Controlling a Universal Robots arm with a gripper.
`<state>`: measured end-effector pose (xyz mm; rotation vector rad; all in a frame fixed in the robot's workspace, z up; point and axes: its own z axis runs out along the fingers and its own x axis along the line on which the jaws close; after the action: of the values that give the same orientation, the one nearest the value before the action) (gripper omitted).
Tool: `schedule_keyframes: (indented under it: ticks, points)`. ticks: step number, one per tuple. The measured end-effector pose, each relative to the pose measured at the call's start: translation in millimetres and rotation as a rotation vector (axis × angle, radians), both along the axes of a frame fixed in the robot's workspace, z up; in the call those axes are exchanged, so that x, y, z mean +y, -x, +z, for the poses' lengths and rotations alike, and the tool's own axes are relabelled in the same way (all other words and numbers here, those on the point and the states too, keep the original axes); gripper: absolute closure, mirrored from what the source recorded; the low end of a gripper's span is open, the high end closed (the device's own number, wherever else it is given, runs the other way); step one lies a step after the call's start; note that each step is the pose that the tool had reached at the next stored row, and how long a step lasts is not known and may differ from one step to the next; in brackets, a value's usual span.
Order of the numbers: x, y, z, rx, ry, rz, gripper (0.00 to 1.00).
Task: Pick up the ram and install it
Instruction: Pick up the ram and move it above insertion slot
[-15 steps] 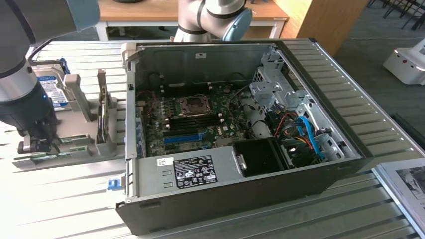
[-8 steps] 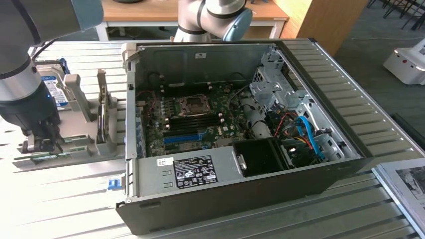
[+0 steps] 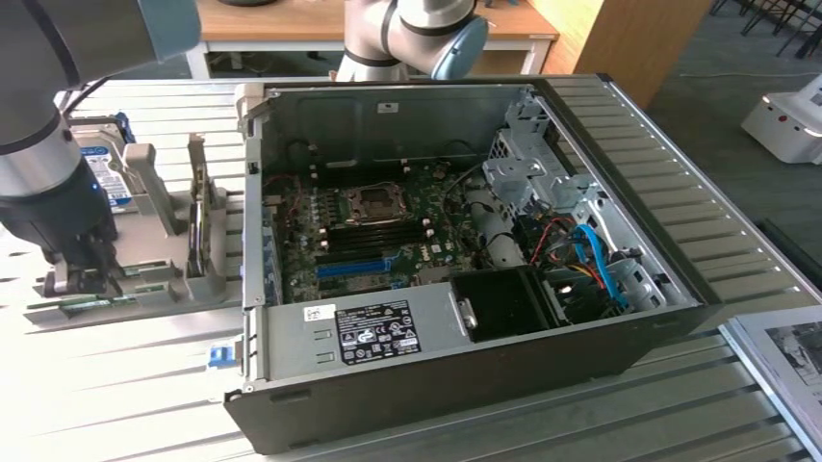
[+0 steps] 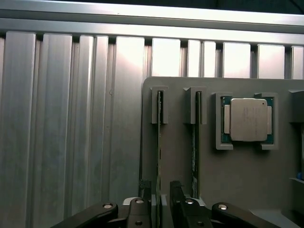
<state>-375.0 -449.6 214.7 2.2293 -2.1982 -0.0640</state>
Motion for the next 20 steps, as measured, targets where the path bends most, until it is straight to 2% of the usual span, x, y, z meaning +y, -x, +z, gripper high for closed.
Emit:
schedule_keyframes:
  ticks: [20]
  points:
    - [0.0, 0.0, -10.1, 0.0000, 0.0000, 0.000, 0.71]
